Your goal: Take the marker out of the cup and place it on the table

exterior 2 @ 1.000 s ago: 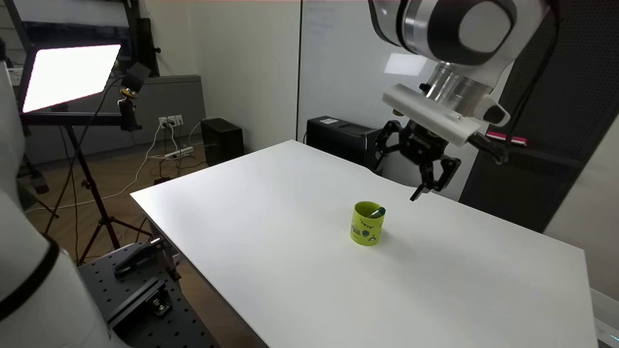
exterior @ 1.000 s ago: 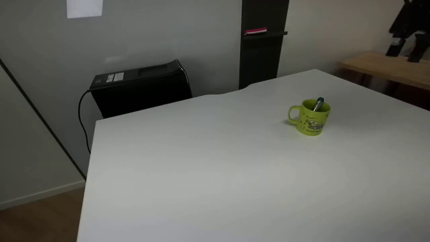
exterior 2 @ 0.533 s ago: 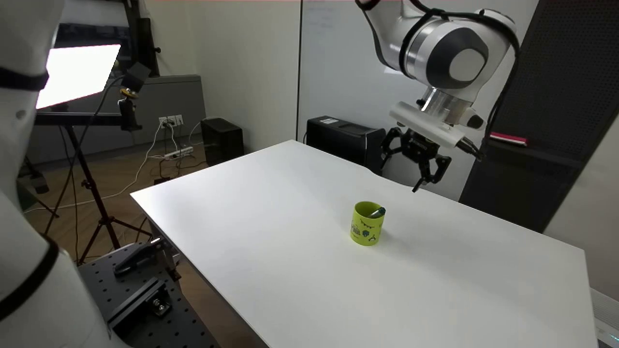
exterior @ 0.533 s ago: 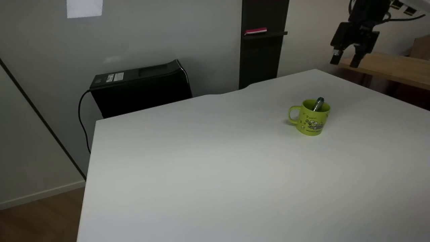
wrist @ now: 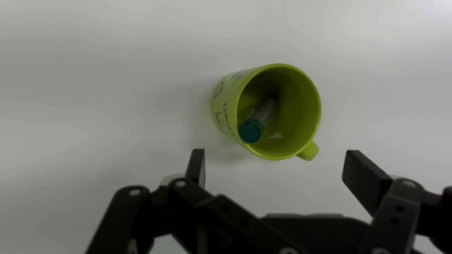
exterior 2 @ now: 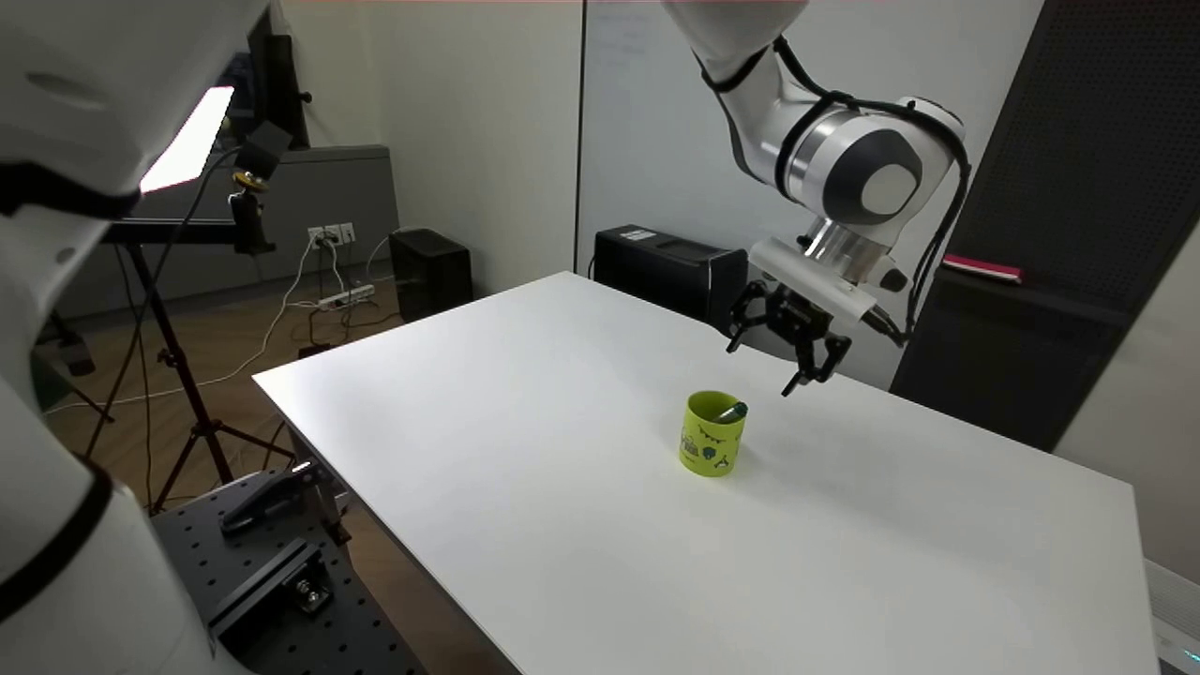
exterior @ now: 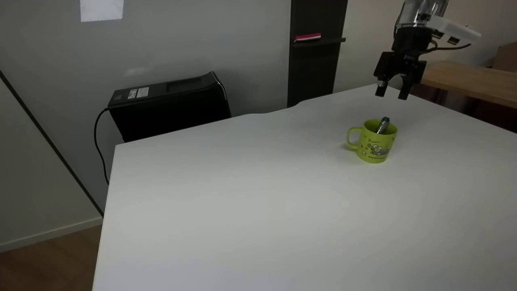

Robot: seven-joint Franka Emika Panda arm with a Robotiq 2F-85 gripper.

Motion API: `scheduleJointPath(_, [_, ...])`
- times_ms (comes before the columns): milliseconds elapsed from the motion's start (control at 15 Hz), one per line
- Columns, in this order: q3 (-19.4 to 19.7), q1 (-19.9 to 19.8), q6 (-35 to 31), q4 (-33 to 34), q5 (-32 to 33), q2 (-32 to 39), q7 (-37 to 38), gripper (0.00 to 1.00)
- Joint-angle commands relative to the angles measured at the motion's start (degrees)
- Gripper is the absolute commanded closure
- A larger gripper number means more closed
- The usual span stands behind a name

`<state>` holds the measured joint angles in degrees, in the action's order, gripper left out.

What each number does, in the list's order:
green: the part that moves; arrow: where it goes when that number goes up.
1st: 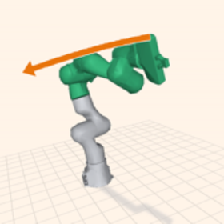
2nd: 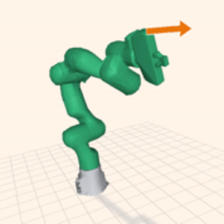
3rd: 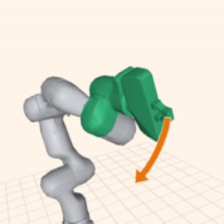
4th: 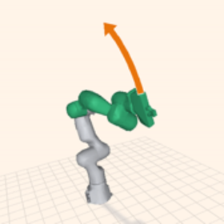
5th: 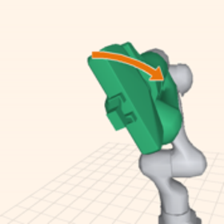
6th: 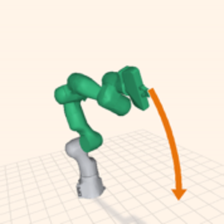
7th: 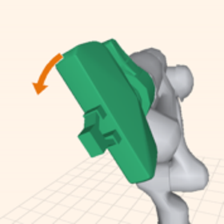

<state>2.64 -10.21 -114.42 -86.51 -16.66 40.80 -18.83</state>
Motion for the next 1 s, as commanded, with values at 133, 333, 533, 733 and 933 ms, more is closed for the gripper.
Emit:
scheduleJointPath(133, [-0.67, -1.61, 2.38, 3.14, 2.76, 3.12, 2.77, 0.00])
scheduleJointPath(333, [-0.66, -1.92, 2.51, 3.08, 3.40, 3.42, 3.17, 0.00])
scheduleJointPath(533, [-0.79, -2.00, 2.93, 3.03, 3.42, 3.53, 3.42, 0.00])
scheduleJointPath(733, [-0.84, -1.82, 2.98, 2.65, 3.38, 3.53, 3.57, 0.00])
scheduleJointPath(933, [-1.33, -2.33, 1.65, 0.72, 3.11, 2.74, 1.33, 0.00])
